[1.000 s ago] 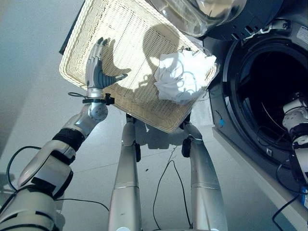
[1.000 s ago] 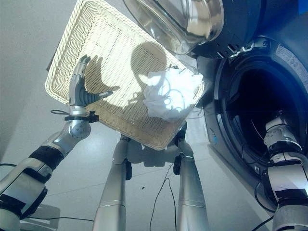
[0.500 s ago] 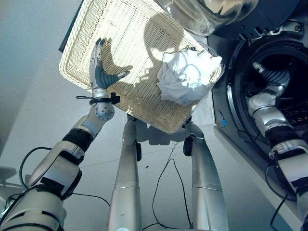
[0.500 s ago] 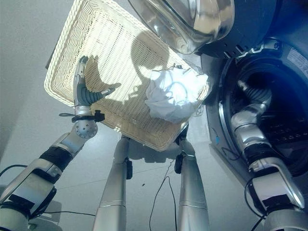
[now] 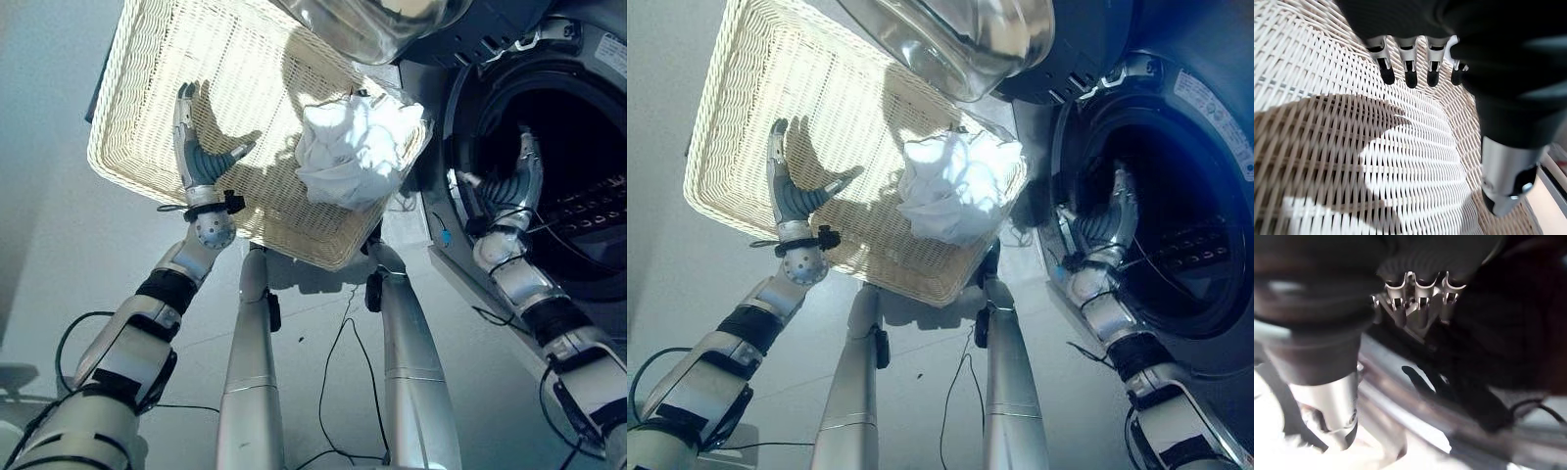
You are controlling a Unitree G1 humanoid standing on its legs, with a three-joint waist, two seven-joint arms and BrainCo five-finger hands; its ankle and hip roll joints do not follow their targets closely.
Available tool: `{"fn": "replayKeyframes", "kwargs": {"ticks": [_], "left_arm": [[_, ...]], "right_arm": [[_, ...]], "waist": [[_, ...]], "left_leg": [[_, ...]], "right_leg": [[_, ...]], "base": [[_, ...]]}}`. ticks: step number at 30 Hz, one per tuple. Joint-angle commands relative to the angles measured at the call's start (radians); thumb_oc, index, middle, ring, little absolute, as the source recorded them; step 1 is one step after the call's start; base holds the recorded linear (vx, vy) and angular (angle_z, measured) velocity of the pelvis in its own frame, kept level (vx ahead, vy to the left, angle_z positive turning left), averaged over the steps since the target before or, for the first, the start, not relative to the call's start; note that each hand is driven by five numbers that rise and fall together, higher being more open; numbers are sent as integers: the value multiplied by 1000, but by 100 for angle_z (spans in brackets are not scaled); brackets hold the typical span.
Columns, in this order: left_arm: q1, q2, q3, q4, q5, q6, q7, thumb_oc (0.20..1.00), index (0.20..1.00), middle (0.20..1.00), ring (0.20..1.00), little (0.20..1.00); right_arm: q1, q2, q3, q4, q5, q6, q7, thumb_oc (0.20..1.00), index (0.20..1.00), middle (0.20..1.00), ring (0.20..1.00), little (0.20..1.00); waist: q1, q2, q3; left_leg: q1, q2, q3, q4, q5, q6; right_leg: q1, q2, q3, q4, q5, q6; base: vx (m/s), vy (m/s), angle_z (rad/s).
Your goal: Put the clothes into the washing machine.
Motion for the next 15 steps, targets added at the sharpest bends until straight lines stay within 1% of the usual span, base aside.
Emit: {"fn": "replayKeyframes", "kwargs": {"ticks": [1, 4, 6, 8, 9, 13, 15], "left_arm": [[12, -34, 65, -37, 45, -24, 42, 1000, 1000, 1000, 1000, 1000], [17, -37, 69, -39, 47, -23, 44, 1000, 1000, 1000, 1000, 1000], [40, -53, 87, -58, 59, -16, 58, 1000, 1000, 1000, 1000, 1000], [46, -60, 93, -66, 65, -10, 63, 1000, 1000, 1000, 1000, 1000], [54, -67, 102, -72, 71, -10, 64, 1000, 1000, 1000, 1000, 1000], [64, -90, 115, -85, 84, 3, 65, 1000, 1000, 1000, 1000, 1000], [63, -97, 122, -87, 80, 7, 60, 1000, 1000, 1000, 1000, 1000]], "right_arm": [[53, 1, -15, -89, -52, -60, 6, 1000, 1000, 1000, 1000, 1000], [63, 7, -16, -106, -67, -67, 12, 1000, 1000, 1000, 1000, 1000], [101, 36, -8, -206, -150, -116, 48, 1000, 1000, 1000, 1000, 1000], [108, 43, -4, -244, -173, -130, 61, 1000, 1000, 1000, 1000, 1000], [112, 46, 1, -277, -215, -145, 67, 1000, 1000, 1000, 1000, 1000], [75, 32, 30, -371, -312, -167, 106, 1000, 1000, 1000, 1000, 1000], [50, 28, 45, -397, -338, -173, 120, 1000, 1000, 1000, 1000, 1000]], "waist": [[-12, -9, -21], [-13, -9, -21], [-17, -7, -21], [-18, -6, -21], [-19, -4, -21], [-13, 0, -21], [-9, 3, -21]], "left_leg": [[-4, -66, 75, 115, -107, 45], [-4, -66, 75, 115, -106, 45], [-4, -64, 78, 117, -102, 47], [-4, -65, 78, 118, -101, 47], [-4, -65, 79, 118, -100, 47], [-2, -65, 74, 118, -95, 45], [-1, -65, 72, 119, -94, 44]], "right_leg": [[94, 83, -41, -260, 199, 63], [94, 83, -40, -260, 198, 63], [93, 83, -37, -252, 195, 62], [93, 84, -36, -251, 194, 62], [93, 85, -35, -251, 195, 62], [97, 84, -33, -247, 190, 63], [98, 83, -34, -244, 187, 64]], "base": [[5, 31, -1], [0, 0, 0], [1, 42, -3], [1, 28, -3], [0, 0, 0], [0, 0, 0], [0, 0, 0]]}}
